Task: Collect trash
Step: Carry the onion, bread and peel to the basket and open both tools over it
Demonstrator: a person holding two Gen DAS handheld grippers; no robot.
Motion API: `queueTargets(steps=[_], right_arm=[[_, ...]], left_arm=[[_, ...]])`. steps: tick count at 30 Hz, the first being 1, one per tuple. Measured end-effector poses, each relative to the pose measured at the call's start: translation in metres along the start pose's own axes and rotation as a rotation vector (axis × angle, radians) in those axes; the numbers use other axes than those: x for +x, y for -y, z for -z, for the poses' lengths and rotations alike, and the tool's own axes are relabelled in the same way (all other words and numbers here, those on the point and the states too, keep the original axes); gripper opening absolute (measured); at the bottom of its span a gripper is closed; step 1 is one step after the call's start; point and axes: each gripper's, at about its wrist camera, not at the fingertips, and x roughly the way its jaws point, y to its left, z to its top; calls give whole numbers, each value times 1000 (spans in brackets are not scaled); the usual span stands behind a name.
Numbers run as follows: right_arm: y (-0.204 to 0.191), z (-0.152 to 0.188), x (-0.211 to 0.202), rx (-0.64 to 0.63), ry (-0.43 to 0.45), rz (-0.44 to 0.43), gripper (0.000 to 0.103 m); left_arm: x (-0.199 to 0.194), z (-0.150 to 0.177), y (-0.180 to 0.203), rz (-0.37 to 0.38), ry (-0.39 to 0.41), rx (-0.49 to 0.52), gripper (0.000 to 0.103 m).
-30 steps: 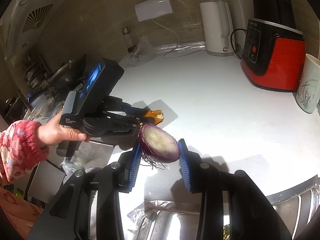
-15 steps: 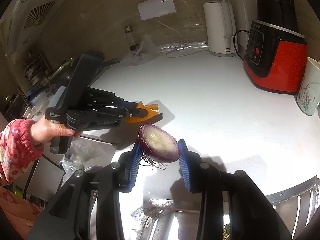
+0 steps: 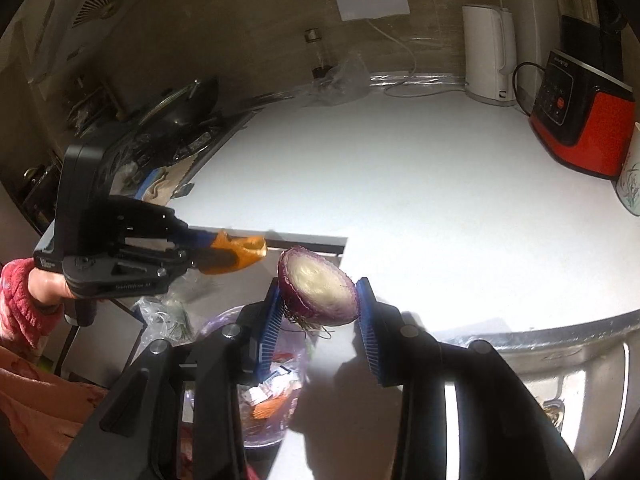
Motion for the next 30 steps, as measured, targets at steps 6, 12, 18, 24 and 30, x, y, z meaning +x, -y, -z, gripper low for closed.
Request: queueTargets(steps=[6, 12, 18, 24, 30], right_arm=[[-52, 21, -7, 30, 12, 35, 37], [-89, 33, -24, 79, 44, 97, 37], [-110, 42, -34, 114, 61, 140, 37], [-121, 52, -41, 133, 70, 162, 37], [-123, 59, -46, 153, 75, 176, 37]], left_arm=[[9, 70, 4, 36, -65, 42, 16], [34, 108, 1, 64, -117, 101, 16], [79, 138, 2, 77, -218, 158, 17], [133, 165, 8, 55, -348, 202, 26], [145, 178, 14, 23, -366, 226, 70]])
